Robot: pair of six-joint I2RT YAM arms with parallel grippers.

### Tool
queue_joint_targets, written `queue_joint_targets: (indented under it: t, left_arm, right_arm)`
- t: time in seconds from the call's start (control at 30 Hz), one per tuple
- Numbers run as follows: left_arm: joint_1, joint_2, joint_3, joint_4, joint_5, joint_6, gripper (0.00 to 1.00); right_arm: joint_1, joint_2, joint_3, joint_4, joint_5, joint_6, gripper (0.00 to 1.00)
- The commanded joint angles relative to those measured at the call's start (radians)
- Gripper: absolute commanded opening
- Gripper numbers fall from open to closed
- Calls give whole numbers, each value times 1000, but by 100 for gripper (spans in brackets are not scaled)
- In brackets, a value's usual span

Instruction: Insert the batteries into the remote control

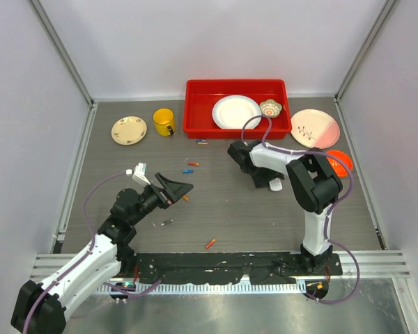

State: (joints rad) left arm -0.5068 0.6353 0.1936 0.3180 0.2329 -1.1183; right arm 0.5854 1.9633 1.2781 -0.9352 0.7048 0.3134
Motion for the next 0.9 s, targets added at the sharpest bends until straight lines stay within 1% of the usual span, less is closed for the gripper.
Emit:
queue_joint_targets:
  t: [0.0, 0.03, 0.2, 0.23, 0.3, 0.33, 0.37, 0.4, 0.43, 0.47, 0.5, 0.53, 0.57, 0.6, 0.67, 0.7, 0.73, 0.8, 0.83, 0.87]
  left_arm:
    - [-1, -13, 7, 9, 8, 24, 100]
    - [-2, -17, 15, -2, 6, 29, 100]
    - [-2, -10, 36, -59, -12, 55, 100]
    - [-1, -6, 43, -63, -14, 60, 100]
    - [-1, -6, 50, -100, -38, 69, 100]
    - [-2, -5, 67, -123, -53, 86, 100]
    - [-2, -2, 79, -188, -79, 100, 100]
    - [-2, 1, 110, -229, -128, 118, 100]
    - [-4, 10, 130, -313, -164, 161, 100]
    - [-4, 44, 157, -383, -200, 191, 100]
    - [-7, 75, 228, -458, -307, 215, 100]
    - [-10, 104, 268, -587, -346, 256, 100]
    - [-10, 131, 303, -640, -381, 262, 100]
    - [-13, 189, 354, -674, -429, 265, 100]
    - [-18, 234, 382, -721, -463, 255, 100]
    - [-19, 268, 409, -734, -477, 255, 100]
    - [-24, 288, 423, -761, -513, 255, 100]
    - [-30, 338, 475, -799, -550, 258, 100]
    - [-36, 351, 492, -822, -576, 259, 100]
    - [-39, 363, 509, -833, -583, 264, 100]
  right_arm:
    - [24, -99, -14, 72, -126, 62, 66]
    - [30, -159, -11, 78, -137, 65, 67]
    - [33, -345, -20, 78, -223, 84, 68]
    - [33, -416, -45, 85, -232, 90, 68]
    - [33, -502, -92, 122, -234, 128, 68]
    - [33, -564, -176, 209, -252, 141, 68]
    - [33, -689, -233, 275, -284, 148, 68]
    - [33, -763, -293, 344, -366, 165, 68]
    - [34, -829, -421, 489, -402, 176, 68]
    - [34, -954, -483, 554, -427, 194, 70]
    - [37, -1003, -541, 611, -432, 225, 74]
    - [42, -1041, -630, 683, -412, 234, 80]
    - [47, -1099, -661, 697, -387, 246, 81]
    - [57, -1121, -687, 714, -345, 269, 81]
    - [74, -1165, -746, 726, -315, 282, 82]
    - [99, -1217, -764, 751, -289, 289, 82]
    - [117, -1237, -799, 759, -234, 293, 86]
    - [149, -1271, -815, 750, -150, 289, 86]
    - [175, -1276, -824, 745, -83, 274, 87]
    - [185, -1279, -827, 743, -62, 265, 87]
